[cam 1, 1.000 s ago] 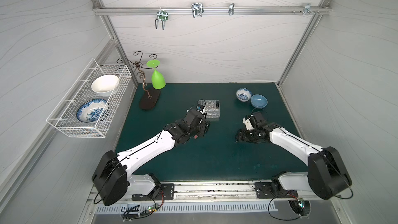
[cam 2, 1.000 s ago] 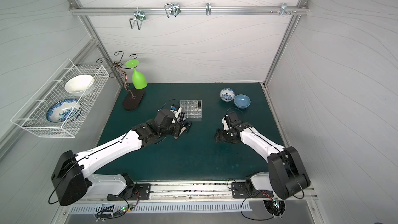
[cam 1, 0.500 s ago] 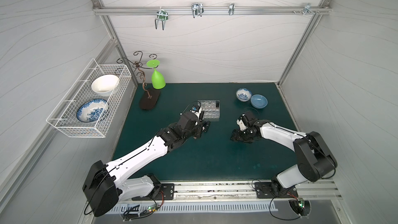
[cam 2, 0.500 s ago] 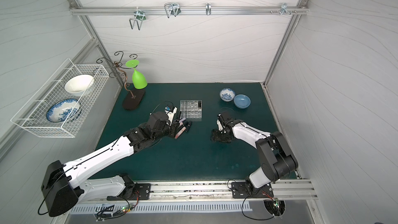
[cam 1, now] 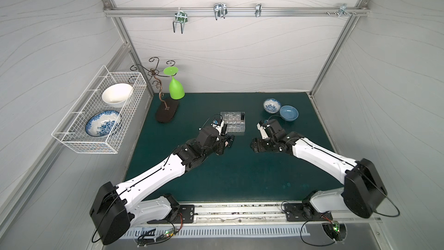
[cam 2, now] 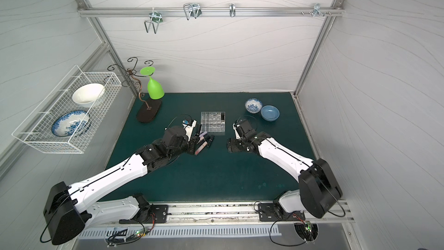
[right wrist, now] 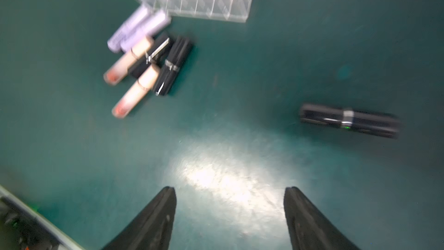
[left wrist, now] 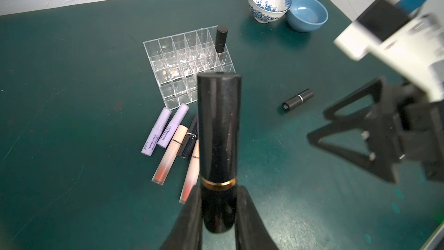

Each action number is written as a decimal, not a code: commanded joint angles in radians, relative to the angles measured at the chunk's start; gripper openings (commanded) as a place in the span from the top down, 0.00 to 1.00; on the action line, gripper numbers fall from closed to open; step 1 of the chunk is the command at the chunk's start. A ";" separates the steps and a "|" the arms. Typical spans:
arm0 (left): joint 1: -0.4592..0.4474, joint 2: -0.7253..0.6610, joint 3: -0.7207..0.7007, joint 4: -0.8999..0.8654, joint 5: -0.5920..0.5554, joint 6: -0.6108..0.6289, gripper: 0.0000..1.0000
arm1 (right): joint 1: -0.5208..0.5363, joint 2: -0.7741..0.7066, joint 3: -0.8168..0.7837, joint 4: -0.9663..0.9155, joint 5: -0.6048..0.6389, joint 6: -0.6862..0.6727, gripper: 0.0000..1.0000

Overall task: Arrange the lipsticks in the organizer
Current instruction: Adjust the lipstick at the center of the board.

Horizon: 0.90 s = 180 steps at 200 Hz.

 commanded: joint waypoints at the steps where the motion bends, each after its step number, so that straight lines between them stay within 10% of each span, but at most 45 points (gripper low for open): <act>1: 0.003 -0.013 0.002 0.071 0.020 -0.002 0.94 | -0.119 0.018 -0.022 -0.002 0.035 -0.045 0.24; 124: 0.003 0.010 -0.001 0.080 0.021 0.008 0.94 | -0.175 0.645 0.448 0.090 0.151 -0.215 0.30; 180: 0.003 0.041 0.008 0.082 0.028 0.011 0.94 | -0.175 0.686 0.465 0.100 0.136 -0.220 0.31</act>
